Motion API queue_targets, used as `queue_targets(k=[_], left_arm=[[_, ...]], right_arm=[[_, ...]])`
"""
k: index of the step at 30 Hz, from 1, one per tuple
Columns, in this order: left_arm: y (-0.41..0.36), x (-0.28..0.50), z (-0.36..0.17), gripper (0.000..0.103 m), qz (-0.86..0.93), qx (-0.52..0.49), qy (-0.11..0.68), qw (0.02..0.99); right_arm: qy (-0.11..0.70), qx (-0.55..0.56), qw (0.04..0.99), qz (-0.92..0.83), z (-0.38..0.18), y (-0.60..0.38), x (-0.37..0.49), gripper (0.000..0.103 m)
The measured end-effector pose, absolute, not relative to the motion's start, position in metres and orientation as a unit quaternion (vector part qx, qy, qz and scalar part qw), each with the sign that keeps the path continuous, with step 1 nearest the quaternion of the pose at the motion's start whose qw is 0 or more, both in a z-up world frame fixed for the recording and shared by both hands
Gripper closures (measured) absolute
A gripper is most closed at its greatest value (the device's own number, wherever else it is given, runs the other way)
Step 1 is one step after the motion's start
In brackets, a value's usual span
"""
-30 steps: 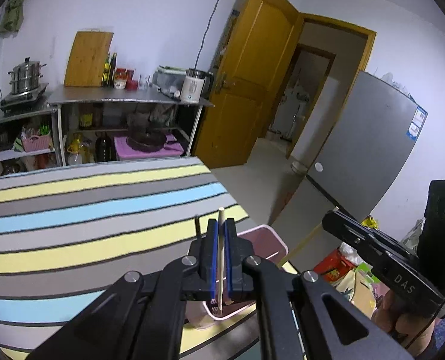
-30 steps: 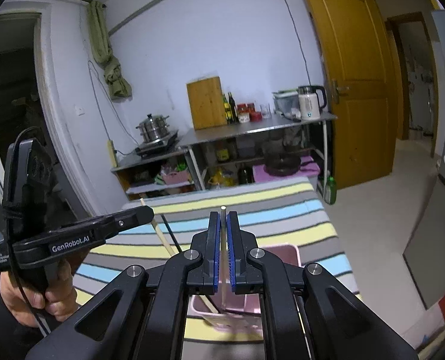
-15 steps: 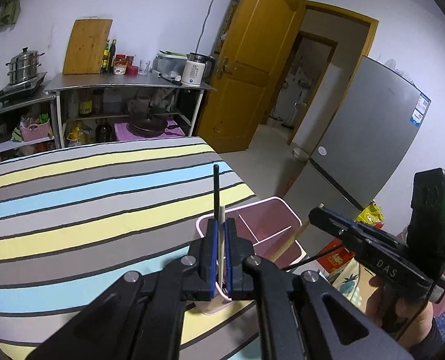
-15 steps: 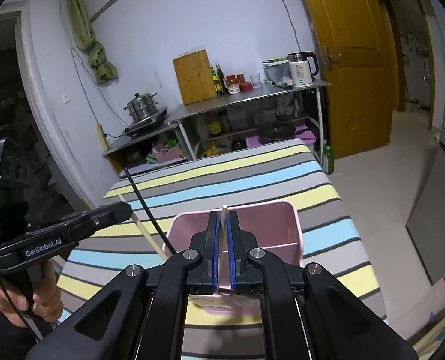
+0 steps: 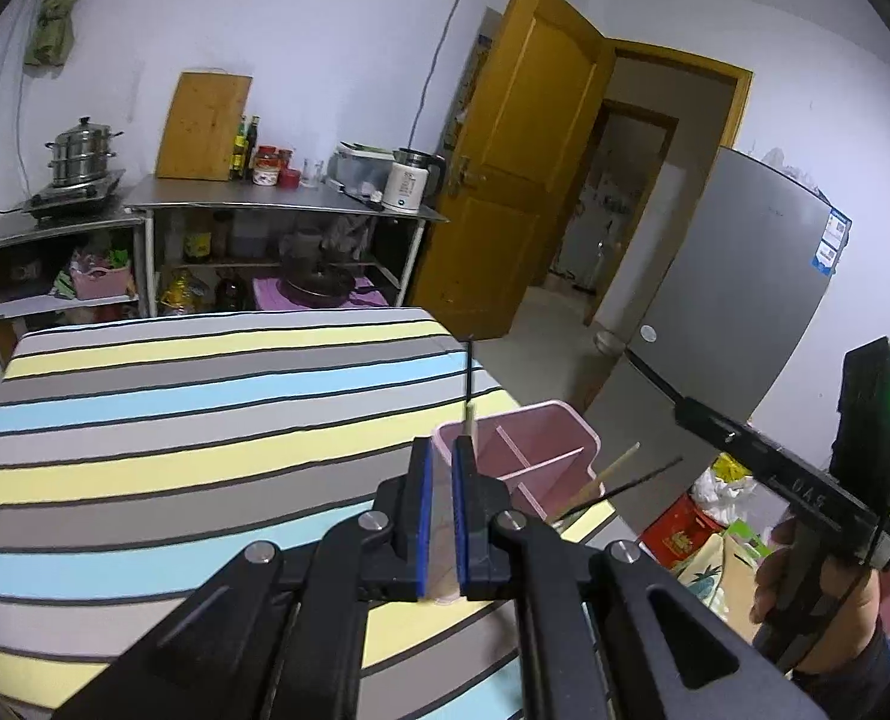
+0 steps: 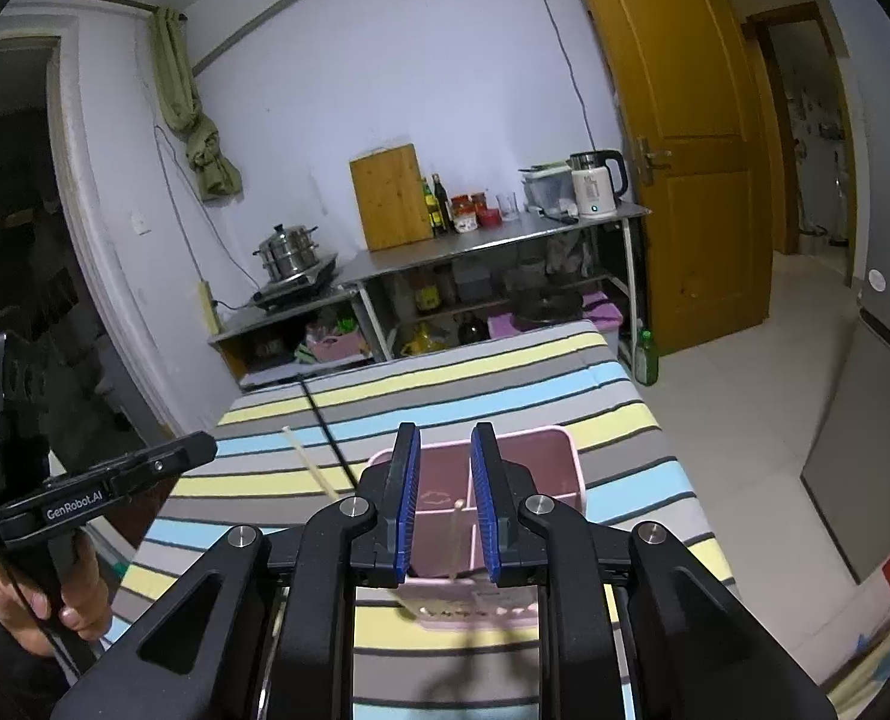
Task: Organize utensils
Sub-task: 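Lower the wooden chopsticks into the pink holder and open both grippers, then move both grippers away from the holder down to the chopsticks on the bedspread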
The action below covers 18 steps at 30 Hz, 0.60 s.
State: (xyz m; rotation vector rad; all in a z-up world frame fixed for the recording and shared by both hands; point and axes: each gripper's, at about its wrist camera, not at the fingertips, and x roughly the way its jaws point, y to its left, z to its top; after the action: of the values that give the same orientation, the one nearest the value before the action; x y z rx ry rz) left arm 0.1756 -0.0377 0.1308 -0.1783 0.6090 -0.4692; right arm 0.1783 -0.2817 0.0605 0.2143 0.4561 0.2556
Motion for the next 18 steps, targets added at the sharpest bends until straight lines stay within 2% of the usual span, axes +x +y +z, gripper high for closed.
queue_targets(k=[9,18], left_arm=[[-0.004,0.137,0.103,0.096,-0.193,-0.082,0.297,0.932],[0.022,0.115,0.062,0.096,-0.157,-0.097,0.33,0.926]], right_arm=[[0.228,0.1,0.956,0.154,0.045,-0.267,0.147,0.085],[0.257,0.094,0.945,0.182,0.014,-0.244,0.128,0.085]])
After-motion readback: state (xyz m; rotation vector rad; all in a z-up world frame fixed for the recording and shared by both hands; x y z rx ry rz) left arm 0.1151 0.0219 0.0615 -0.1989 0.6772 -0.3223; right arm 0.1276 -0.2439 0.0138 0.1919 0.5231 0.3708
